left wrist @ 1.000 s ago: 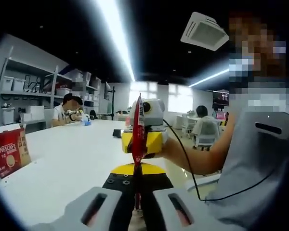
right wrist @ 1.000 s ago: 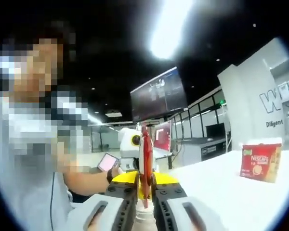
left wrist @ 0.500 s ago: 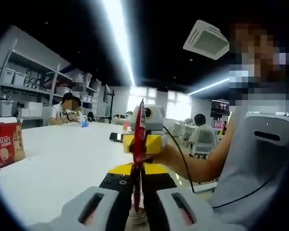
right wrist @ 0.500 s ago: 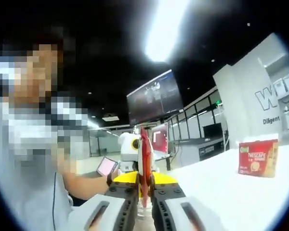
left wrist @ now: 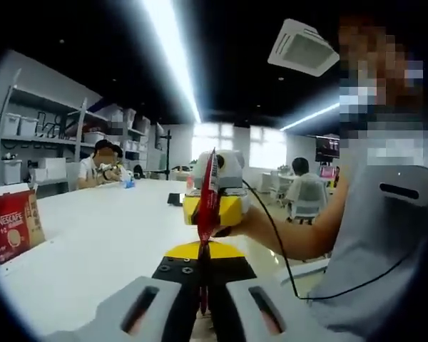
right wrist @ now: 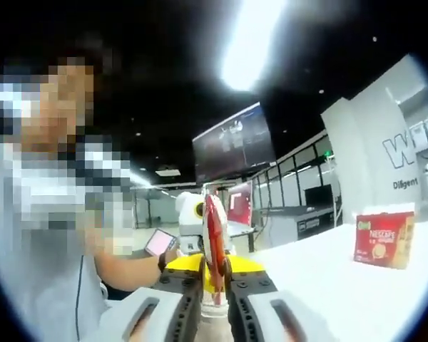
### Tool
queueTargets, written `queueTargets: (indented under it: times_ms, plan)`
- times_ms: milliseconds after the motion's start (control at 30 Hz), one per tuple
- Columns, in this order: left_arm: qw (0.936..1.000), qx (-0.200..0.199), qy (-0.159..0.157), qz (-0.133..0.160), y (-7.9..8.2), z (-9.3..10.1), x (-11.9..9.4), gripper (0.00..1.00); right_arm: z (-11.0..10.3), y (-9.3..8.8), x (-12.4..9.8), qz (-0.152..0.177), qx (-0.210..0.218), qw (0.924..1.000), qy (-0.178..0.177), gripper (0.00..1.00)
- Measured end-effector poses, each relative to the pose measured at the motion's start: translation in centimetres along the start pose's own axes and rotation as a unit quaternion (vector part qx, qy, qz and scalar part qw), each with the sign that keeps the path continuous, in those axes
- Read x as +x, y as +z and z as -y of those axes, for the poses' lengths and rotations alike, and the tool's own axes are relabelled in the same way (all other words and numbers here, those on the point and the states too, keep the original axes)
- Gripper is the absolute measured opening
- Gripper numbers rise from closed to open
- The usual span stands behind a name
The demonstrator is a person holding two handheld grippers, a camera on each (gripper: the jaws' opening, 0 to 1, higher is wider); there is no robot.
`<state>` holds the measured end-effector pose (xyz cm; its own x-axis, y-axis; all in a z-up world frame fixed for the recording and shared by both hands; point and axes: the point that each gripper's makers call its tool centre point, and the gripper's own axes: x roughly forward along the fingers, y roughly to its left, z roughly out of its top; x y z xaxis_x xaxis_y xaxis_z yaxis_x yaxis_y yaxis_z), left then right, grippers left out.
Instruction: Tear open the coffee pouch, take out the coffee, and pour the coffee from the pouch into the cup
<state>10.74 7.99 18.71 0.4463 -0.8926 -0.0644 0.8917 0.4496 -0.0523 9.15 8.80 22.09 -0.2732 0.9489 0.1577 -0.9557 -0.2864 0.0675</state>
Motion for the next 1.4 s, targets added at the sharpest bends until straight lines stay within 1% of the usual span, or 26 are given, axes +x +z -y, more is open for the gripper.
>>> queueTargets:
  times_ms: [67, 100, 167, 333, 533, 600, 633, 700, 767, 933, 967, 1000, 1100, 1167, 1300, 1400]
  plan:
    - [1.0, -0.002, -0.001, -0.002, -0.2, 0.0, -0.1, 0.03, -0.1, 0.1, 0.0, 0.003, 0.002, 1.0, 0.0, 0.12]
    - [1.0, -0.004, -0.004, -0.004, -0.2, 0.1, -0.1, 0.03, 0.1, 0.1, 0.0, 0.001, -0.004, 1.0, -0.005, 0.11]
    - [1.0, -0.003, -0.001, -0.004, -0.2, 0.1, -0.1, 0.03, 0.2, 0.1, 0.0, 0.001, 0.0, 1.0, -0.007, 0.11]
    - [0.9999, -0.013, -0.002, 0.01, 0.3, 0.0, 0.0, 0.05, 0.4, 0.5, -0.1, 0.007, 0.005, 0.9999, -0.014, 0.1]
    - [0.9996, -0.016, -0.009, 0.02, 0.8, 0.2, 0.1, 0.07, 0.4, 0.8, -0.3, 0.021, 0.017, 0.9996, -0.01, 0.1]
    - [0.9996, -0.016, -0.011, 0.02, 0.9, 0.3, 0.2, 0.08, 0.3, 0.7, -0.2, 0.02, 0.019, 0.9996, -0.009, 0.1]
    - [0.9996, -0.016, -0.013, 0.019, 0.9, 0.4, 0.2, 0.06, 0.2, 0.7, -0.2, 0.019, 0.019, 0.9996, -0.008, 0.1]
    - [0.9999, -0.001, -0.01, 0.011, 0.9, 0.4, 0.3, 0.04, 0.1, 0.6, -0.1, 0.016, 0.017, 0.9997, -0.01, 0.1]
    - [0.9999, 0.004, -0.008, 0.007, 0.9, 0.5, 0.3, 0.04, 0.1, 0.6, -0.1, 0.014, 0.017, 0.9997, -0.01, 0.1]
    - [0.9999, 0.002, -0.006, 0.01, 0.6, 0.3, 0.2, 0.03, 0.2, 0.4, -0.1, 0.009, 0.0, 0.9999, -0.011, 0.11]
    - [0.9999, 0.0, -0.007, 0.011, 0.5, 0.3, 0.2, 0.03, 0.2, 0.5, -0.3, 0.014, 0.001, 0.9999, -0.01, 0.12]
    - [0.9999, -0.002, -0.009, 0.011, 0.5, 0.4, 0.1, 0.03, 0.2, 0.7, -0.4, 0.022, 0.005, 0.9997, -0.009, 0.12]
    - [0.9999, -0.002, -0.011, 0.007, 0.3, 0.5, 0.1, 0.04, 0.2, 0.5, -0.4, 0.021, 0.013, 0.9996, -0.011, 0.1]
    - [0.9999, 0.002, -0.006, 0.013, 0.4, 0.4, 0.1, 0.04, 0.4, 0.6, -0.6, 0.031, 0.022, 0.9992, -0.013, 0.1]
    - [0.9995, -0.009, -0.008, 0.03, 0.5, 0.3, 0.1, 0.06, 0.5, 0.8, -0.6, 0.039, 0.028, 0.9987, -0.013, 0.1]
    - [0.9996, -0.013, -0.01, 0.023, 0.5, 0.3, 0.0, 0.06, 0.5, 0.7, -0.4, 0.034, 0.031, 0.9989, -0.01, 0.1]
